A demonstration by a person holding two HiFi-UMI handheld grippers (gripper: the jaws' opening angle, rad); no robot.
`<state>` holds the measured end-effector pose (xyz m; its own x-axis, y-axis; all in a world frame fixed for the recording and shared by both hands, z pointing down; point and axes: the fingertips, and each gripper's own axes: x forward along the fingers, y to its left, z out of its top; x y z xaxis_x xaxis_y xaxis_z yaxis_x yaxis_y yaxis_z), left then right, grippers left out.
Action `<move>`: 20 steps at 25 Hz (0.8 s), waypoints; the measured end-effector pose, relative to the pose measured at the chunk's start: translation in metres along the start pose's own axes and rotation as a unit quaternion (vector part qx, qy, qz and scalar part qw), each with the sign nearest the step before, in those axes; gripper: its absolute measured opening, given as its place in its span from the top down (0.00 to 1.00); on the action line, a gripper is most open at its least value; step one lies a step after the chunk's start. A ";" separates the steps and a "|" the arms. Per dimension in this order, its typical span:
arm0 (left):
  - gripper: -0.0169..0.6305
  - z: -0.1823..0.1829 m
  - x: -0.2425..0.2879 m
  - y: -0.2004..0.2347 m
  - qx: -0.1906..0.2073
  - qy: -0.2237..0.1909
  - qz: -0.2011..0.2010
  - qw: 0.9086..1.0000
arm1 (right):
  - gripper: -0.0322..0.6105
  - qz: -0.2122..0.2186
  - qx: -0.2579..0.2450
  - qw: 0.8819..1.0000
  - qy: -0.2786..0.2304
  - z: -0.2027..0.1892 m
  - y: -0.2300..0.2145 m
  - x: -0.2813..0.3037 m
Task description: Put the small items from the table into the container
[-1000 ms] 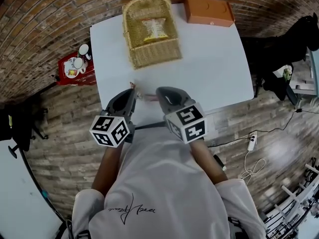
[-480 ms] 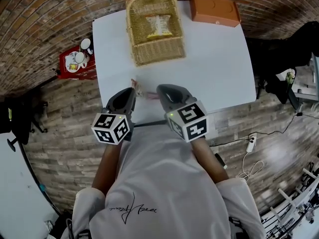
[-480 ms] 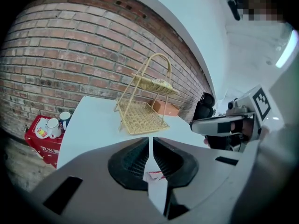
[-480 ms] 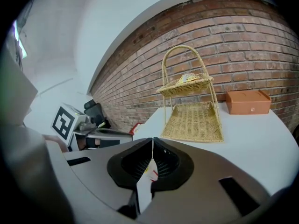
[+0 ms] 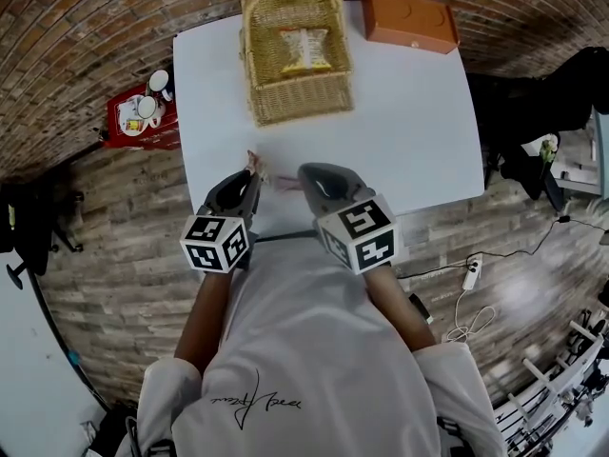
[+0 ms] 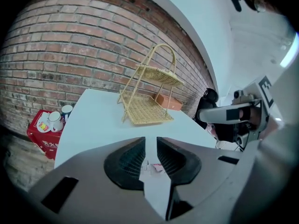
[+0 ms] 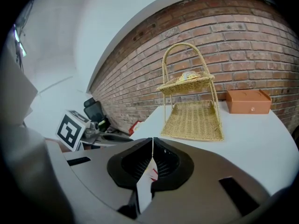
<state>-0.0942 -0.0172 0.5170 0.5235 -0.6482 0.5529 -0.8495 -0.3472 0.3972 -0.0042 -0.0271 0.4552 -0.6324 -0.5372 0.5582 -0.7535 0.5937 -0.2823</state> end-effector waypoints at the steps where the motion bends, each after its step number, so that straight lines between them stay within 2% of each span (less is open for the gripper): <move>1: 0.85 -0.002 0.002 0.000 -0.002 0.005 -0.003 1.000 | 0.91 0.000 0.000 1.000 0.002 0.000 0.000 0.000; 4: 0.81 -0.007 0.006 0.000 -0.002 0.014 -0.007 1.000 | 0.91 -0.001 -0.001 1.000 0.009 -0.001 -0.001 0.001; 20: 0.64 -0.029 0.024 0.019 -0.004 0.056 0.024 0.998 | 0.91 -0.001 -0.003 1.000 0.031 -0.006 -0.002 0.010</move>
<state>-0.0956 -0.0195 0.5596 0.4871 -0.5842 0.6492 -0.8732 -0.3127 0.3739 -0.0080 -0.0300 0.4663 -0.6184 -0.4997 0.6065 -0.7536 0.5961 -0.2772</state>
